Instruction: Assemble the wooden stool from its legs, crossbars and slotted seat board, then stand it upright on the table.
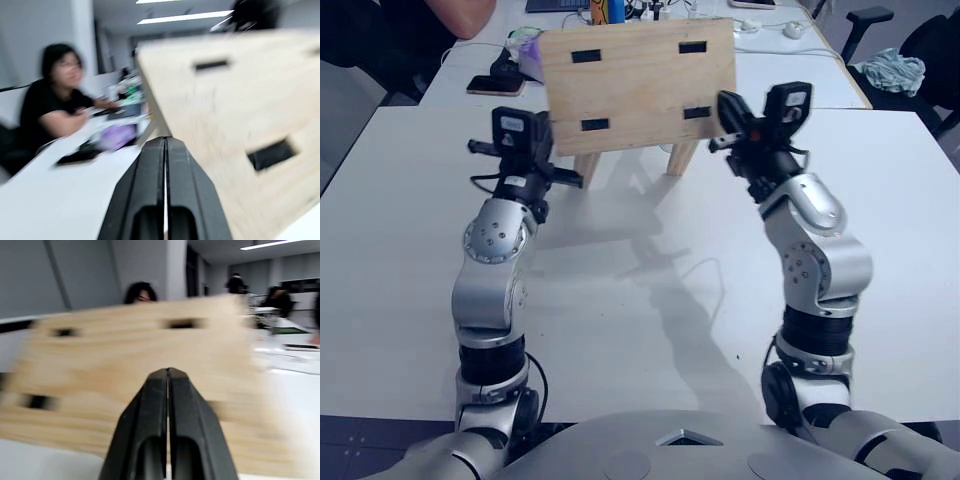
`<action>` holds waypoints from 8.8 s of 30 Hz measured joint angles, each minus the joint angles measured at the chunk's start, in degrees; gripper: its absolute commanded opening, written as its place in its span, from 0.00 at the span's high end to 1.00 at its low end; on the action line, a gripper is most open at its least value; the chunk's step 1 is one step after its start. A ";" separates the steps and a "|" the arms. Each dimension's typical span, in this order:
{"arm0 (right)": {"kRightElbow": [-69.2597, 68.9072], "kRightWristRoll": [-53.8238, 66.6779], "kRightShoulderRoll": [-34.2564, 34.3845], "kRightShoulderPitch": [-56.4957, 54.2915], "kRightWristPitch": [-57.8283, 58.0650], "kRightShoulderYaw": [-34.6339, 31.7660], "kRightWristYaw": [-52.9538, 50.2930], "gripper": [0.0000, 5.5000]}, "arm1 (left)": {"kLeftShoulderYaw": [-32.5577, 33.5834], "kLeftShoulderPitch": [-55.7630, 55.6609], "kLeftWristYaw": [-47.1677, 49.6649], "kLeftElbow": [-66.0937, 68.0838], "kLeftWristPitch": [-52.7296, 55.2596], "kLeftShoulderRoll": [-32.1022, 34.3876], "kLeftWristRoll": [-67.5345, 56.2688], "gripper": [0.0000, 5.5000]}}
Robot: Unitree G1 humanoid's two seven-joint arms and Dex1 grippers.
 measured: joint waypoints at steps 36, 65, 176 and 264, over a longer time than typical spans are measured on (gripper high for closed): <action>19.42 -7.58 -20.65 23.77 -29.67 -12.38 6.74 1.00 | -17.92 40.57 2.20 -5.95 -7.55 4.57 9.21 0.99; 23.93 0.78 -20.47 33.76 -20.60 -10.20 13.77 1.00 | -19.34 33.31 5.15 6.26 -15.96 -1.85 12.66 0.99; -5.70 1.43 -12.23 16.11 3.53 -3.38 5.97 1.00 | -3.08 12.94 2.82 -10.76 11.52 -3.31 7.45 0.99; 5.67 -9.57 -2.77 17.62 -5.92 3.52 -6.84 1.00 | -6.16 26.04 3.29 4.54 -38.38 -4.85 7.27 0.99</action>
